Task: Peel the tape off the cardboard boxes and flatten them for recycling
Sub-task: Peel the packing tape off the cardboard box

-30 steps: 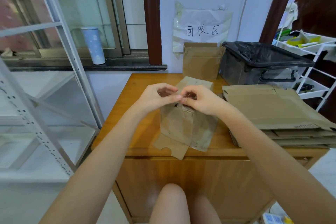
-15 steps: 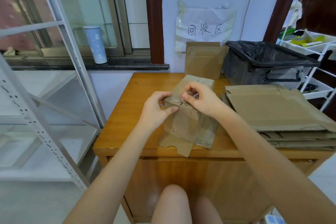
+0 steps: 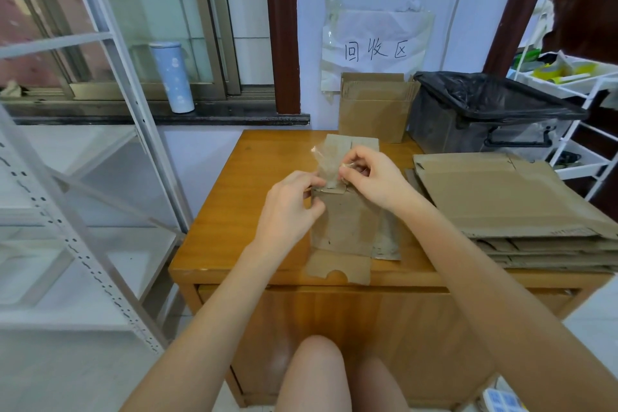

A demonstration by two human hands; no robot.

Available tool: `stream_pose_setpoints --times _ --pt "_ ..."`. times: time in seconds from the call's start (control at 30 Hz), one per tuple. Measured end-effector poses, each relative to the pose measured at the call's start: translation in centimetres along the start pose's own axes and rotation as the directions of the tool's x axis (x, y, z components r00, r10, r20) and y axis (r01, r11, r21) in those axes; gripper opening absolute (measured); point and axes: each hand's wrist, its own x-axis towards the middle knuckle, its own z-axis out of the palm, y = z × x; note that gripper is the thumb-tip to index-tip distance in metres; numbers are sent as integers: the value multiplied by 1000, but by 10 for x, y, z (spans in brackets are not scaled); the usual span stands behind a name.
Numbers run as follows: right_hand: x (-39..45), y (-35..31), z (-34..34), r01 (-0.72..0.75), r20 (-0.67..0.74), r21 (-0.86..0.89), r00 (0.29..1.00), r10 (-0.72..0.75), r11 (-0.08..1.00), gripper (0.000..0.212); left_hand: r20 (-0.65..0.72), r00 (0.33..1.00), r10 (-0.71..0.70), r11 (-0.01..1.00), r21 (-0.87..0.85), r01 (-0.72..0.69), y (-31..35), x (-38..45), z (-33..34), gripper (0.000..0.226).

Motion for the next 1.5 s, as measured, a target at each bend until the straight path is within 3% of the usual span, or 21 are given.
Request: stream_pose_setpoints --times 0.13,0.3,0.63,0.73,0.87,0.97,1.03,1.13,1.23,1.33,1.43,1.5 --pt "-5 4 3 -5 -25 82 1000 7 997 11 -18 1000 -6 1000 21 6 1 -2 1 32" --pt "-7 -4 -4 -2 54 279 998 -13 960 7 -21 999 -33 999 -10 33 3 0 0 31" --pt "-10 -9 -8 -10 36 376 999 -4 927 6 37 990 -134 991 -7 134 10 11 -9 29" --pt "-11 -11 -8 -19 27 365 1000 10 931 4 40 996 -75 993 94 71 13 12 -11 23" --pt "-10 -10 -8 -51 52 377 998 34 925 3 68 988 137 909 387 -153 25 7 -6 12" --pt "-9 -9 -8 -77 63 345 996 59 935 13 137 969 207 839 484 -248 32 7 -8 31" --pt "-10 -10 -8 -83 70 329 996 63 941 16 190 956 225 841 458 -289 30 9 -9 29" --pt "-10 -11 -9 -69 72 315 996 49 947 14 258 941 217 869 388 -307 20 14 -14 2" --pt "-10 -10 -9 -75 83 318 995 51 945 13 315 944 96 924 325 -202 15 17 -26 19" --pt "-10 -10 -10 -80 89 346 995 52 935 16 290 955 55 966 228 -125 14 15 -27 23" --pt "-10 -11 -11 -85 77 339 995 63 937 12 329 944 -20 983 179 -41 11 11 -21 45" --pt "-10 -13 -11 -103 78 358 994 80 928 14 294 956 -23 983 181 -32 9 8 -18 44"
